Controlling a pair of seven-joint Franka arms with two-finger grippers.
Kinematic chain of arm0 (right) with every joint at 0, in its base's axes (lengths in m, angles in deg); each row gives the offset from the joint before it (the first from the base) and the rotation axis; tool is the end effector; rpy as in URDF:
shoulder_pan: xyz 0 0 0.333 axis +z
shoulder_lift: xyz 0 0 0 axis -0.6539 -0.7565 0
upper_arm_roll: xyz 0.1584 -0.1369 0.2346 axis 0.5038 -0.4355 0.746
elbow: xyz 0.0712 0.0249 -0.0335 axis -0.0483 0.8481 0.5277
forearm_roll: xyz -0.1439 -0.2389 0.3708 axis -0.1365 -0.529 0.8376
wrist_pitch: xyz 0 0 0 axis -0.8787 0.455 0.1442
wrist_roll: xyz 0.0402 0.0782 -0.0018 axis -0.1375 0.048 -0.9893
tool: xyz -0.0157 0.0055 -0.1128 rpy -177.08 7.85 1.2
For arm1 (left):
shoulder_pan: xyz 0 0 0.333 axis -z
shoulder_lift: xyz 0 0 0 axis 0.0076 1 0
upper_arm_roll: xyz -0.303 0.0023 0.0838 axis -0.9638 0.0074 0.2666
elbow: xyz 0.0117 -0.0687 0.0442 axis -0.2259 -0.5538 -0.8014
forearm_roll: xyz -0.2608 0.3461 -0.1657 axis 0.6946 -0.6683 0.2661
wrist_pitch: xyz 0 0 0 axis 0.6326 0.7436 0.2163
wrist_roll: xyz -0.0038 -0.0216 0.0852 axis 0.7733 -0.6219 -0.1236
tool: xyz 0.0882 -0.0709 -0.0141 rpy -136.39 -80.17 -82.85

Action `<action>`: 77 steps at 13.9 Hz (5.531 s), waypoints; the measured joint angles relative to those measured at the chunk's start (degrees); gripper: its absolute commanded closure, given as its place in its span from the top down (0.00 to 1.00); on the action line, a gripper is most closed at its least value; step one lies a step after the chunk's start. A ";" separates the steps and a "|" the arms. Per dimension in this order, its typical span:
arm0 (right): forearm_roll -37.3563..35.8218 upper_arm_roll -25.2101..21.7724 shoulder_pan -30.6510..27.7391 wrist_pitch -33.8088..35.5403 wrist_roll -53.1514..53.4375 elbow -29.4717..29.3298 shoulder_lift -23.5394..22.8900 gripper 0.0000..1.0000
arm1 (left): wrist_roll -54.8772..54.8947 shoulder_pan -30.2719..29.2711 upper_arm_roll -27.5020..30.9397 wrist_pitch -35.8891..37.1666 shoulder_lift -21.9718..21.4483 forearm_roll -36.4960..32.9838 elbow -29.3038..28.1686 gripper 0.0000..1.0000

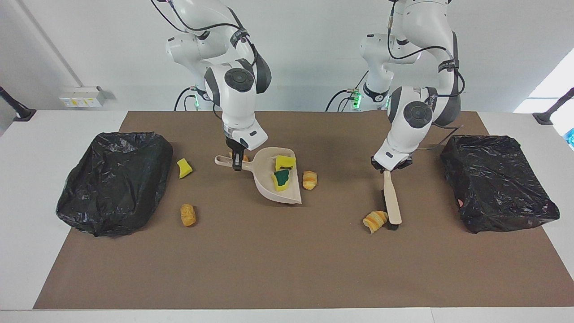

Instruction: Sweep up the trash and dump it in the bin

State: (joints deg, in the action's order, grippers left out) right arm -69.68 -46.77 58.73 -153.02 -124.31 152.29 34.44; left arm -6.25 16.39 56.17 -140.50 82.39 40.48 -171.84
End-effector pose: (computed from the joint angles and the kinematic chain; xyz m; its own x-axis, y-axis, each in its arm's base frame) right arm 0.5901 0.2457 0.3507 -0.0181 0.9904 -0.1368 0.9993 0.0224 0.0303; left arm 0.5824 -0.1740 0.2989 0.9828 -0.1043 -0.1521 -0.1162 -0.9906 -0.0718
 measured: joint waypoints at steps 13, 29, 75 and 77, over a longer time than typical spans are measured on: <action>0.00 0.02 0.01 -1.79 0.00 1.17 -1.47 0.00 | -5.96 16.75 -0.16 0.06 -4.00 11.22 -3.88 0.00; 0.00 0.01 0.01 -1.79 0.00 1.20 -1.47 0.00 | -3.90 9.87 2.25 3.62 -2.46 5.77 6.56 0.00; 2.28 -0.09 -1.85 -1.79 -2.57 0.60 -0.84 0.00 | -15.71 22.22 1.77 0.78 -2.90 20.71 4.74 0.00; 4.32 -0.14 -3.18 -1.70 -5.45 0.59 -0.09 0.00 | -15.69 21.19 1.77 2.17 -3.63 20.70 4.81 0.00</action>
State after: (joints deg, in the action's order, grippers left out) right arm -65.36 -46.91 55.55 -154.72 -129.76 152.88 34.36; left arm -21.94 37.58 57.94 -138.33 78.76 61.18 -167.03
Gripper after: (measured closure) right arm 0.692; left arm 0.740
